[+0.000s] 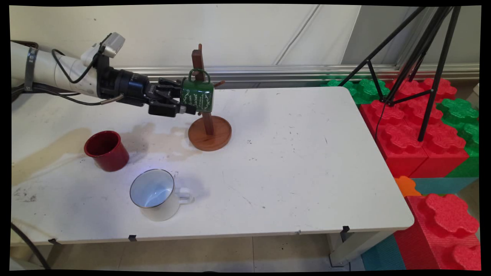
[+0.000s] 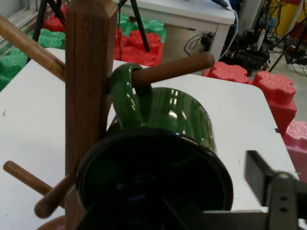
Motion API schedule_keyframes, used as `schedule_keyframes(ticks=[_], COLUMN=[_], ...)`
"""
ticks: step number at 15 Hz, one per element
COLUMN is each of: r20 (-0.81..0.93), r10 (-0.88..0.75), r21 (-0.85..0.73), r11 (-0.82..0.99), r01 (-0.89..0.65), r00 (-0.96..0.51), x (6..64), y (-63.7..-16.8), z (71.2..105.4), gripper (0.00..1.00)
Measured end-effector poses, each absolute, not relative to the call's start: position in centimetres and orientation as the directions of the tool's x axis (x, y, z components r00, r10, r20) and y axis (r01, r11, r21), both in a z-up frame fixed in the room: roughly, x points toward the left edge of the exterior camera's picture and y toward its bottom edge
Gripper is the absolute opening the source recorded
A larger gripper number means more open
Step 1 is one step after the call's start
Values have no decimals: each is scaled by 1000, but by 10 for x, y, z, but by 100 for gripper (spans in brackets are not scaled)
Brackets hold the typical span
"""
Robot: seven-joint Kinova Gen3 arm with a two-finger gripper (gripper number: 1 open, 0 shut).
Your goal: Pick up the green mug from the rack, then place the picked object on the table
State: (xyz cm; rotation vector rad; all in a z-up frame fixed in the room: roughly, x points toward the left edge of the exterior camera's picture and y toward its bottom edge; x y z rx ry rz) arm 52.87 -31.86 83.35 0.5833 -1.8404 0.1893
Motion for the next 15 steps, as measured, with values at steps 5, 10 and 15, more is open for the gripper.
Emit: schedule_keyframes(ticks=[5,10,15], r20=[925,923,925], r10=[-302,-304,-297], r21=[163,168,166], r11=[865,869,877], r01=[-474,-465,-452], r00=[-233,-235,-235], x=[526,525,523], y=[-319,-318,-316], z=[832,832,836], gripper=[0,0,0])
